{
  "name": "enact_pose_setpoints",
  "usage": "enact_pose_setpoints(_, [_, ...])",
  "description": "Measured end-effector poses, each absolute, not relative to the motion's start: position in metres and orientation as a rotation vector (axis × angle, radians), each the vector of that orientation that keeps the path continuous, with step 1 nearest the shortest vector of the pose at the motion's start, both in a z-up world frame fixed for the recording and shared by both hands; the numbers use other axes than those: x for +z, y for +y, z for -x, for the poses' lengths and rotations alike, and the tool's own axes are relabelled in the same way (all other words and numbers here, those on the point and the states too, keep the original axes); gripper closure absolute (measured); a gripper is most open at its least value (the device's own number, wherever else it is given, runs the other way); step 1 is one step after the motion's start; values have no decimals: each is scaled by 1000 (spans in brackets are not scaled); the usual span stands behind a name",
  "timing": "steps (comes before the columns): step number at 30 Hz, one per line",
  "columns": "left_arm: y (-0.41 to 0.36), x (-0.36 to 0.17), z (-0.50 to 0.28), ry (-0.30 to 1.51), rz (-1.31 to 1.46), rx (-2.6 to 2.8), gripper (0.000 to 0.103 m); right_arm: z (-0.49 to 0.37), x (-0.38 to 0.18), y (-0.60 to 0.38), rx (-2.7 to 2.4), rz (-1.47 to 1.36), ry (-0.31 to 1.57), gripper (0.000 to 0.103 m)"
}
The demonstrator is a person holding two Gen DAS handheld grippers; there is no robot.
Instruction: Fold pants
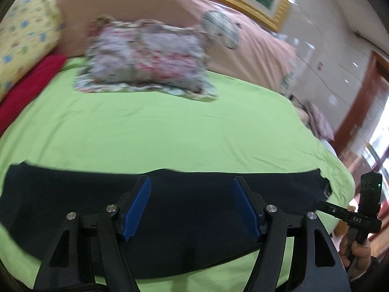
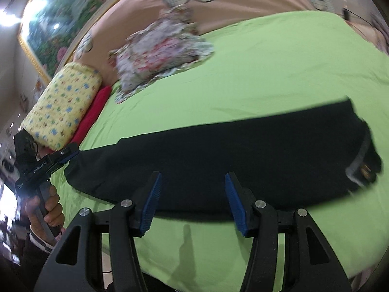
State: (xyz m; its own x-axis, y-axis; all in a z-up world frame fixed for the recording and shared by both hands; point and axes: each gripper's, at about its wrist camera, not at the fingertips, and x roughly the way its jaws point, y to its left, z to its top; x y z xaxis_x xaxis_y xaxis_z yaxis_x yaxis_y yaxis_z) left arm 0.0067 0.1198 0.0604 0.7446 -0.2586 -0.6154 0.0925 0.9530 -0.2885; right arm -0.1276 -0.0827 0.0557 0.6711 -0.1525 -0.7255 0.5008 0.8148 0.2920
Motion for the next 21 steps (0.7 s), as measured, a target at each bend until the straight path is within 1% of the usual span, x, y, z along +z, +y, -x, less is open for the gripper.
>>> enact_pose_setpoints(10, [28,63,-49,768,145,-400,30,195,58,-114,-559,-608,681,46])
enact_pose_setpoints(21, [-54,61,-82,828,-27,-569,28,232,53,-148,-680,-722,604,45])
